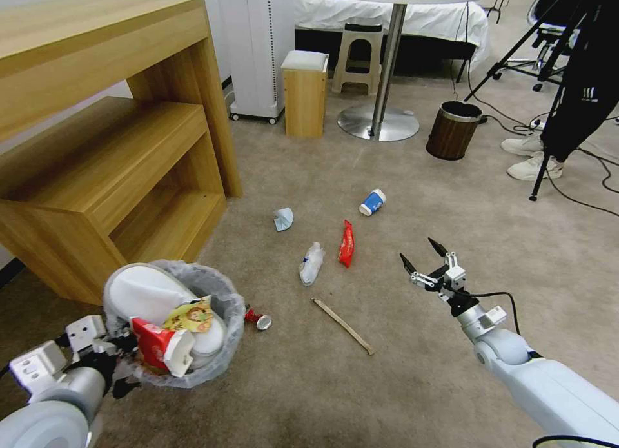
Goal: Pick up the trash bin and place the garbage on the floor into it.
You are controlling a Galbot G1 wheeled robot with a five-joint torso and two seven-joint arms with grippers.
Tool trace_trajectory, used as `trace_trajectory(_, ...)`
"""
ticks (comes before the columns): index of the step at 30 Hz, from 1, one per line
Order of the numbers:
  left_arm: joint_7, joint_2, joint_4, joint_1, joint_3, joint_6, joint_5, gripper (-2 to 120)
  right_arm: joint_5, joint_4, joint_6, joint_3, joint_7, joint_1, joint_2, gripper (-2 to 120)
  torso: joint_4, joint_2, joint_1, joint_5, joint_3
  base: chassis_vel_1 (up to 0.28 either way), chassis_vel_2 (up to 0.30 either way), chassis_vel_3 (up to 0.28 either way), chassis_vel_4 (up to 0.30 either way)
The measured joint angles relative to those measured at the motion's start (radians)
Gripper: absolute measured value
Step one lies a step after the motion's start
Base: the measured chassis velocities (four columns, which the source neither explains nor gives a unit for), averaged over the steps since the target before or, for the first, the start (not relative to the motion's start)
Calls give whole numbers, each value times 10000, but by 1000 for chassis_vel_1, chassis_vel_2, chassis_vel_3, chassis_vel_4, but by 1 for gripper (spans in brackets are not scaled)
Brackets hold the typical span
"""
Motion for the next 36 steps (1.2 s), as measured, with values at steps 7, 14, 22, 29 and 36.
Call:
trace_trajectory(7,311,-313,-20,463,-401,-166,342,0,-140,-375,-11,101,223,23,448,99,0,0,0,-2,0,0,0,0,0)
trace_trajectory(14,482,-500,-244,964,-648,-289,422,0,-490,-597,0,307,190,2,792,100,0,0,0,0,0,0,0,0,0)
trace_trajectory(22,490,-592,-314,1046,-681,-334,422,0,-469,-367,7,495,24,-242,823,99,-1,0,0,1,0,0,0,0,0)
trace_trajectory(29,535,-686,-402,1132,-633,-356,494,0,-505,-274,12,988,-286,-569,846,97,0,0,0,1,0,0,0,0,0)
trace_trajectory(36,566,-674,-365,914,-412,-367,571,0,-911,-219,15,1650,-370,-981,868,97,-3,0,0,3,0,0,0,0,0)
